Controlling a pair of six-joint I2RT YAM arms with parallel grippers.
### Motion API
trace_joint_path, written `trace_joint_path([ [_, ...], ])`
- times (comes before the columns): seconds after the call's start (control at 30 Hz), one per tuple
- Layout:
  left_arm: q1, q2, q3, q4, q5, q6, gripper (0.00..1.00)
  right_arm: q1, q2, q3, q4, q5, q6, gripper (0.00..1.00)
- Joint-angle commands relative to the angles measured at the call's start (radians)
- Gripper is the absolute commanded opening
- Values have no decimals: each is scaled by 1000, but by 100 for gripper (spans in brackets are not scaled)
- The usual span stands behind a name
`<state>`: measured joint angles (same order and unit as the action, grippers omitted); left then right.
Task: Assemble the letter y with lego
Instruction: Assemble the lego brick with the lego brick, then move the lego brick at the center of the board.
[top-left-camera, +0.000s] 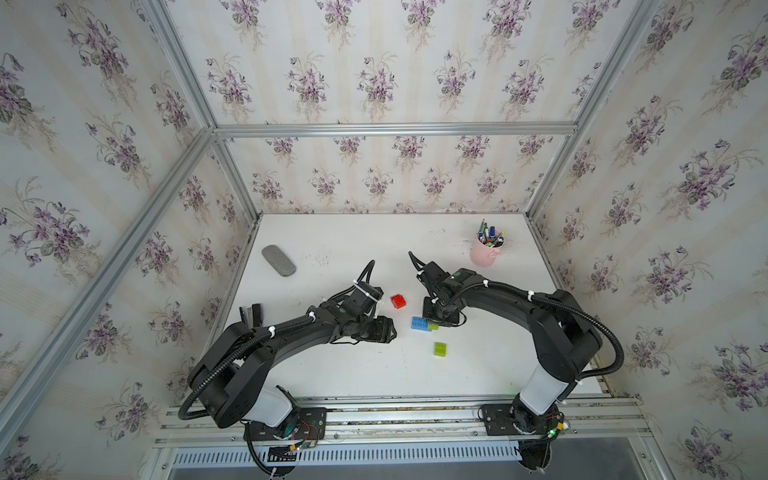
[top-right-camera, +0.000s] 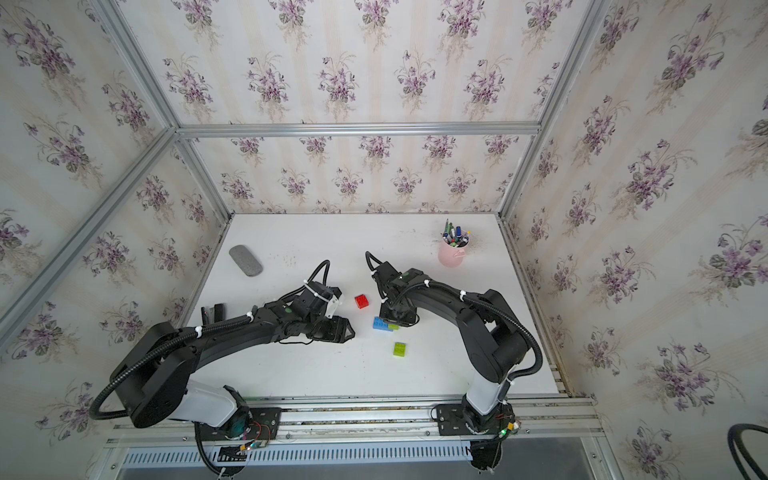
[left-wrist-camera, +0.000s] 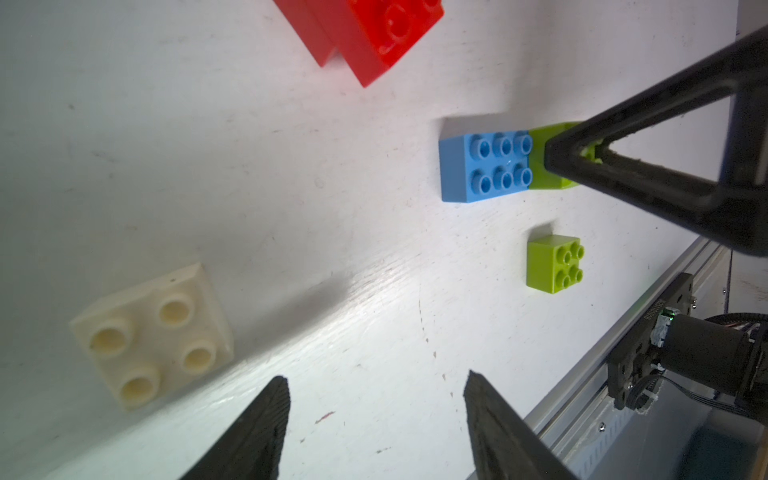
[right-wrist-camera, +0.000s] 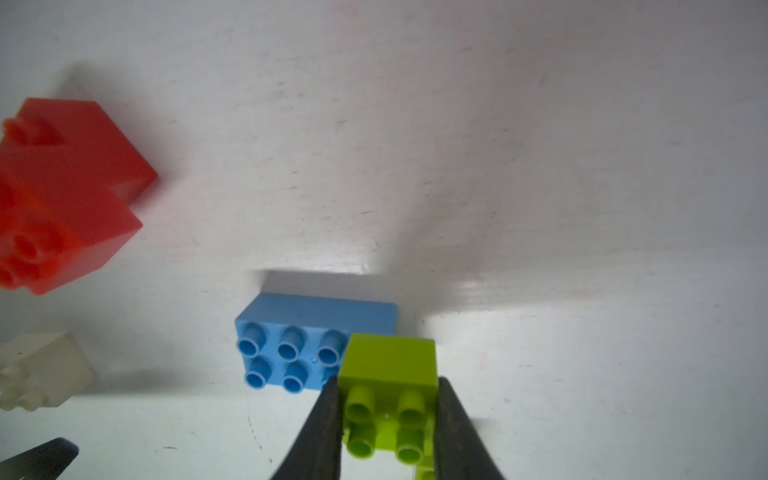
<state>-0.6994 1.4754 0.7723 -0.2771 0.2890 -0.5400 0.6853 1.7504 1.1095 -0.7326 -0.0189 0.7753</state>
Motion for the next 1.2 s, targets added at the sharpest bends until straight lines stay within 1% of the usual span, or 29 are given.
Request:
trace_joint_path([
  [0.0, 0, 1, -1, 4, -10, 4, 69, 0, 44, -29, 0, 67, -6, 0],
  [0.2, 0, 1, -3, 4, -14, 3, 69, 2, 46, -39, 21, 49, -11, 0],
  [0.53, 2, -33, -15, -3, -31, -10, 69, 12, -17, -1, 43, -16, -44, 0],
  [0.67, 2, -45, -14, -17, -40, -13, 69, 33, -7, 21, 42, -21, -58, 0],
  [0.77, 6, -51, -8, -39, -57, -15, 69, 43, -1, 30, 49, -29, -59, 2],
  [0.83, 10, -50, -3, -60, -71, -15, 69, 48, 4, 39, 47, -29, -60, 6],
  [0.87, 11, -74, 0, -69, -78, -15, 69, 50, 7, 42, 45, -31, -61, 9],
  [0.93, 15, -91, 5, -92, -100, -16, 69, 52, 8, 45, 47, -35, -62, 20],
  [1.03, 25, -102, 16, -129, -127, -17, 69, 57, 5, 54, 46, -36, -60, 31],
  [1.17, 35, -109, 32, -169, -168, -21, 70, 58, -6, 61, 47, -33, -63, 39],
])
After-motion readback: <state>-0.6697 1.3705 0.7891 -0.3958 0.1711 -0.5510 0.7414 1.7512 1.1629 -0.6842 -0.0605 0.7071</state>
